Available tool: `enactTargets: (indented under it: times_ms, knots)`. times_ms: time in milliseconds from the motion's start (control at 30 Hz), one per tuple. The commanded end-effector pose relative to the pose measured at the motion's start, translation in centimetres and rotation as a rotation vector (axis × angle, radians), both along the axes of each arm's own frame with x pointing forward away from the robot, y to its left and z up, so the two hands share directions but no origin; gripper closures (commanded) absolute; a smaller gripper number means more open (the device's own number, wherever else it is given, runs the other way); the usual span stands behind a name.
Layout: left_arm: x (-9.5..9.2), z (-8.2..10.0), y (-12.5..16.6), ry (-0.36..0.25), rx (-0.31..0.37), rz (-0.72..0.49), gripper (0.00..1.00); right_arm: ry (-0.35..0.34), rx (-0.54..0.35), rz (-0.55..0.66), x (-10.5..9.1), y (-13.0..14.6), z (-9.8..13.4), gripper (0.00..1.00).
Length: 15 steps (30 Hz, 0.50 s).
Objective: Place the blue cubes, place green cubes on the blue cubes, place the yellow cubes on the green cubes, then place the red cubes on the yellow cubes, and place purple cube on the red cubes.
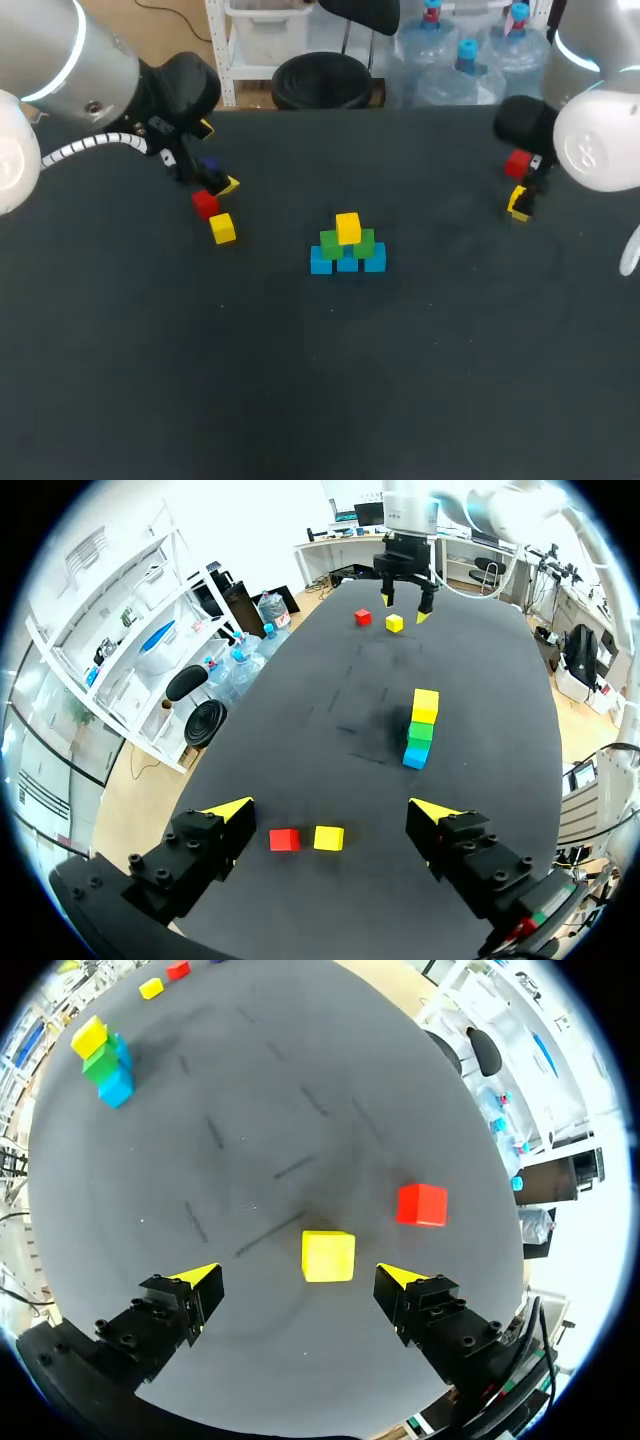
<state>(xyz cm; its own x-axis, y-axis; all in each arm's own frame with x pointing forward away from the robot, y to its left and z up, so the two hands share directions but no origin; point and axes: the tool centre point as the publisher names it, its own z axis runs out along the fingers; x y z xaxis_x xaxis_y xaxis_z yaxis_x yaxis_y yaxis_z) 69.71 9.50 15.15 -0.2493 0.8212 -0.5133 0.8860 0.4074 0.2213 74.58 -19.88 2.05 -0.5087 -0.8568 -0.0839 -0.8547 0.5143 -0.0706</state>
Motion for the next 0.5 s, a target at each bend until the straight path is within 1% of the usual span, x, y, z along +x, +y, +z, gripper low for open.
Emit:
enactTargets:
  times_ms: [33, 167, 233, 333, 400, 500]
  knots:
    - [0.2, -0.1, 0.1, 0.001, -0.003, -0.005, 0.0, 0.017, 0.002, -0.005, 1.2, 0.1, -0.6, 0.0]
    - [0.2, -0.1, 0.1, 0.001, -0.003, -0.005, 0.0, 0.024, 0.004, -0.011, 1.5, 0.1, -1.1, 0.03]
    - [0.2, -0.1, 0.1, 0.001, -0.003, -0.005, 0.0, 0.026, 0.002, -0.014, 1.7, -0.1, -1.3, 0.06]
    - [0.2, -0.1, 0.1, 0.001, -0.003, -0.005, 0.0, 0.03, 0.002, -0.019, 1.9, -0.1, -1.6, 0.24]
    - [0.2, -0.1, 0.1, 0.001, -0.003, -0.005, 0.0, 0.033, 0.003, -0.022, 2.1, -0.1, -1.8, 0.5]
    - [0.2, -0.1, 0.1, 0.001, -0.003, -0.005, 0.0, 0.04, 0.005, -0.024, 2.2, -0.2, -2.0, 0.53]
